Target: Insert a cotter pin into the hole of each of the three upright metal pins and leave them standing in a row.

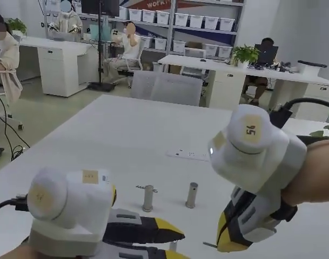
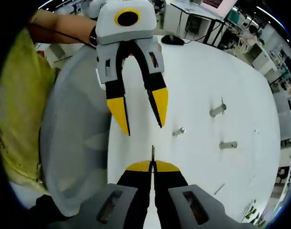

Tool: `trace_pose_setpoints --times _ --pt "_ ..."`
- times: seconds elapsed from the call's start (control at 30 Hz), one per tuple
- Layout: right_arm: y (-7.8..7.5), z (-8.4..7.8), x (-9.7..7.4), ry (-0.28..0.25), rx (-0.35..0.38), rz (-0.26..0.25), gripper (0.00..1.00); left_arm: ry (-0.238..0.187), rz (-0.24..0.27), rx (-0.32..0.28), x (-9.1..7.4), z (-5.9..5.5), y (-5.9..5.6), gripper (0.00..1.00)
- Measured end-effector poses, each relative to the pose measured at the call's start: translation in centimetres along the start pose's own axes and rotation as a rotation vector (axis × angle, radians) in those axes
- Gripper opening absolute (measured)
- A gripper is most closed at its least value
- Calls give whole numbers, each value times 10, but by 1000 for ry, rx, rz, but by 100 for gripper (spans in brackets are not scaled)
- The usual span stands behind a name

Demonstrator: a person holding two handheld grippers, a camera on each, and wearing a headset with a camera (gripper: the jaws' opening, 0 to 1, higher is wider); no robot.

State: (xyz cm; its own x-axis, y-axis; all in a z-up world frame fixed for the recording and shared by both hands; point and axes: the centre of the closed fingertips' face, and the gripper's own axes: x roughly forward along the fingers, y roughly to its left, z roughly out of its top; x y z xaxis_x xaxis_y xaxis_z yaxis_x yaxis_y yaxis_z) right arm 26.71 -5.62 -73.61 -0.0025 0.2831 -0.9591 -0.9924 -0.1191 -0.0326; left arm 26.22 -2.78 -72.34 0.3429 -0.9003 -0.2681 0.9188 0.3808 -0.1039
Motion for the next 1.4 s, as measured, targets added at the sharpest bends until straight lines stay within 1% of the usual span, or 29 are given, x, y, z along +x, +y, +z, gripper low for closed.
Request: trace_pose_setpoints --times 0.23,0.6,0.8,0.9,1.0,1.13,1.4 --pt "7 8 -1 0 -34 9 1 6 -21 11 7 1 -5 19" --pt "8 15 1 7 -59 16 1 5 -39 30 13 3 -8 11" --pt "9 18 2 5 -68 19 1 10 -37 45 13 2 -7 5" --pt "9 19 3 13 -74 24 1 12 -40 47 12 1 -7 4" --pt "10 19 3 17 -81 32 1 12 -40 52 12 2 -6 2" --pt "11 18 4 26 -92 32 1 14 -47 56 13 1 -7 1" --pt "11 18 3 23 -99 31 2 8 -59 60 13 3 -8 0"
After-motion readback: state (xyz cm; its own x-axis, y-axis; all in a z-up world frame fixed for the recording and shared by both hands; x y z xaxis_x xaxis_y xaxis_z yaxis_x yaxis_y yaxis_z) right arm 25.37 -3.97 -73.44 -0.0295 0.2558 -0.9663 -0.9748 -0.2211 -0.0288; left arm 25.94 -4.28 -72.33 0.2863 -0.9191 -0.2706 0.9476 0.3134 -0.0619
